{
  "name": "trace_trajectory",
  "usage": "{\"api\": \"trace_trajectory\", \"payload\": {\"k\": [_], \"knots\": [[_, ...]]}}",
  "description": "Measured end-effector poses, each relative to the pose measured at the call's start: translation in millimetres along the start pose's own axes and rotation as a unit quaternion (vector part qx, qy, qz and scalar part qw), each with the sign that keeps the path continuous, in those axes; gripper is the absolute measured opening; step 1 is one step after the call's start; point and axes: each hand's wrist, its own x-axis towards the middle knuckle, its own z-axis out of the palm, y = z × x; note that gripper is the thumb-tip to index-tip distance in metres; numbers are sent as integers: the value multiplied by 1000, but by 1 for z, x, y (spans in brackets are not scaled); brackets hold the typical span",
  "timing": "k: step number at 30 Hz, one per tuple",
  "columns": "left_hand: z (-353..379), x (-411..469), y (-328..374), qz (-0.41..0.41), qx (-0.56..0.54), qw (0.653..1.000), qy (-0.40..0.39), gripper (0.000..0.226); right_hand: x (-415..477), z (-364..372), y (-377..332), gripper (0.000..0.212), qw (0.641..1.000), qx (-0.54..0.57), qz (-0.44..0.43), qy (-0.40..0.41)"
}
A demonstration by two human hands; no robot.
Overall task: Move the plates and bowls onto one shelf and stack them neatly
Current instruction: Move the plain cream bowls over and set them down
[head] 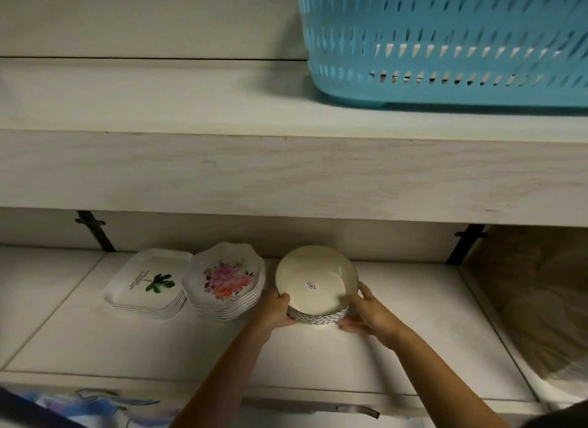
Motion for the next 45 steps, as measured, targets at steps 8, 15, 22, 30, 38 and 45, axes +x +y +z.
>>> {"api": "trace_trajectory", "payload": {"k": [8,15,22,30,38,45], "knots": [[2,-45,-2,43,65,997,-20,20,-55,5,9,37,991,-88,-55,88],[-33,-88,-5,126,75,988,-55,42,-113,22,-1,33,983,-83,-110,119],[-116,-130,6,196,60,979,8,24,-128,89,-35,44,974,-90,-187,91],[-257,-144,3,198,75,970,118,10,-107,226,-64,28,967,-103,-229,35],[-378,-127,-13,142,100,971,164,12,-85,357,-69,30,958,-126,-256,12],[-416,-106,-25,75,29,979,186,44,-68,421,-68,30,954,-169,-245,19]]}}
